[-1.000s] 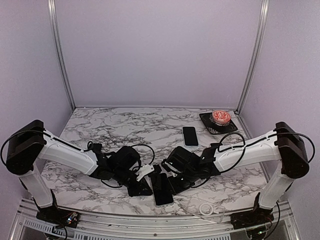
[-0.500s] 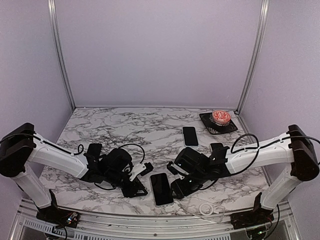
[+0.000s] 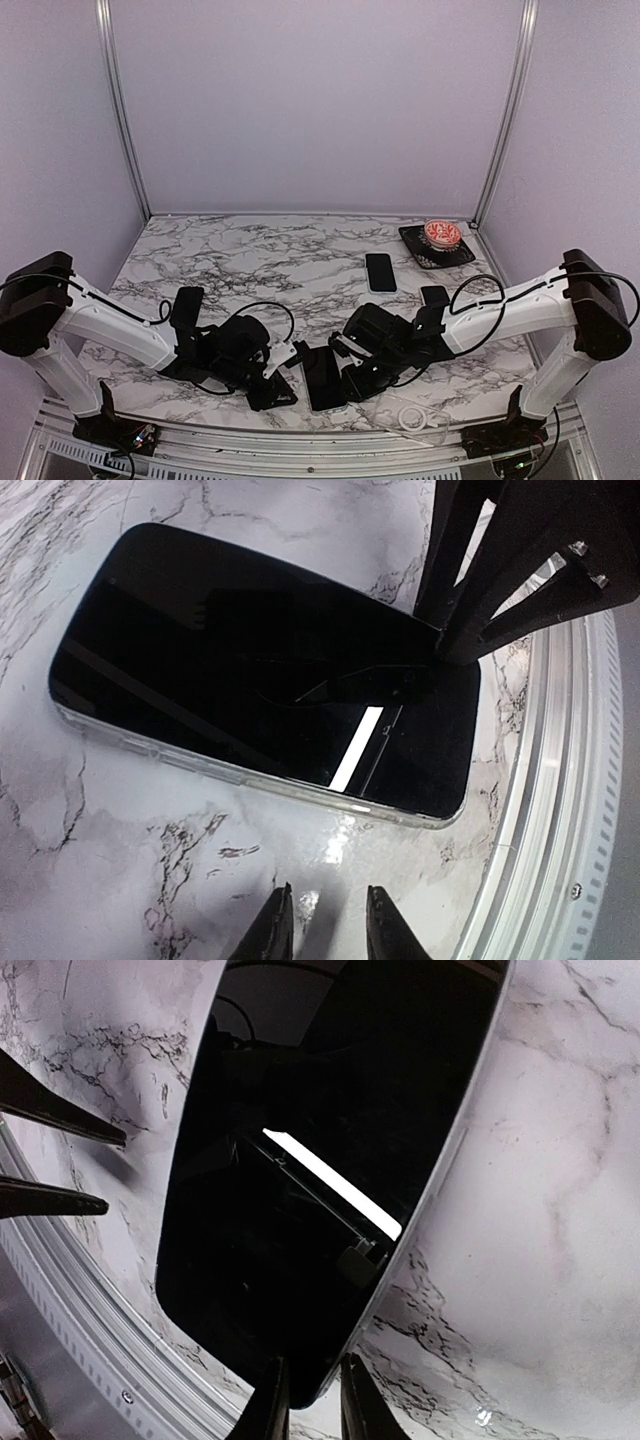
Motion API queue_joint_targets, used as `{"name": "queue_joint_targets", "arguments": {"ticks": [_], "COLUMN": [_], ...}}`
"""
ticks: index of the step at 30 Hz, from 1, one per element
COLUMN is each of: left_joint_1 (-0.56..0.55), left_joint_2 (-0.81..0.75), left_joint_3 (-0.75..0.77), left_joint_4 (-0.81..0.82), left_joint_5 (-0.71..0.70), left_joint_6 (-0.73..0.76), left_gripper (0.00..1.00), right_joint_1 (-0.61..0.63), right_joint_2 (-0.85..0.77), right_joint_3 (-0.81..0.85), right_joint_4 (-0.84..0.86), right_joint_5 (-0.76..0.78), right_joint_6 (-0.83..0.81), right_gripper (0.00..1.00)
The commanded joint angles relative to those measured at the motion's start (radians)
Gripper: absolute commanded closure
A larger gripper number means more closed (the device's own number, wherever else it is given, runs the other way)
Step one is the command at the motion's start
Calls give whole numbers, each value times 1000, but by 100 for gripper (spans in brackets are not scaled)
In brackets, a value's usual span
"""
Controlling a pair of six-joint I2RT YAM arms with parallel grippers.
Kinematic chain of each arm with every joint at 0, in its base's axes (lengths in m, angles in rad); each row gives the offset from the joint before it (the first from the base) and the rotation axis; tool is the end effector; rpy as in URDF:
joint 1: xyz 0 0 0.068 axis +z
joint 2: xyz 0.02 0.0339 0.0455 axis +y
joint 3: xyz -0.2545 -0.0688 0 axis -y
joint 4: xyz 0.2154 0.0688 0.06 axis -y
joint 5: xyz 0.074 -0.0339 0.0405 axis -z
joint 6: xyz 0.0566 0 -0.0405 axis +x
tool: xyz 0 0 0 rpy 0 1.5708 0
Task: Put the phone into the phone case
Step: Press at the corner of the phone case at the center of the board.
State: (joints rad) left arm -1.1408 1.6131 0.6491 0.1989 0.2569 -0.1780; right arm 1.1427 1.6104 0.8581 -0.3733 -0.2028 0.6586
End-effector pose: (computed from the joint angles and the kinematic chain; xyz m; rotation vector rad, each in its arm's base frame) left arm 0.1102 -0.2748 0.1359 1.2813 2.1551 -0.9091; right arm 0.1076 0.2632 0.1476 -0.7701 2.8369 0.7071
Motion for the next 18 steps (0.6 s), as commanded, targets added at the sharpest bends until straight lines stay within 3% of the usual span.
{"name": "queue_joint_targets", "arguments": {"ticks": [1,6,18], "left_joint_1": [-40,-55,-62], "left_joint_2": [39,101,145], "left_joint_3": [20,-6,-17], "left_joint_4": [47,162,209], "left_joint_5": [7,42,55], "left_joint_6": [-43,-91,-120], "left_gripper": [78,81,86], "right_joint_1": [24,45,147], "right_joint_2": [19,62,147], "right_joint_3": [13,24,89], "right_joint_4": [8,9,-38], "right_joint_5": [3,41,95], "right_joint_6": [7,26,52], "right_gripper": [84,87,86]}}
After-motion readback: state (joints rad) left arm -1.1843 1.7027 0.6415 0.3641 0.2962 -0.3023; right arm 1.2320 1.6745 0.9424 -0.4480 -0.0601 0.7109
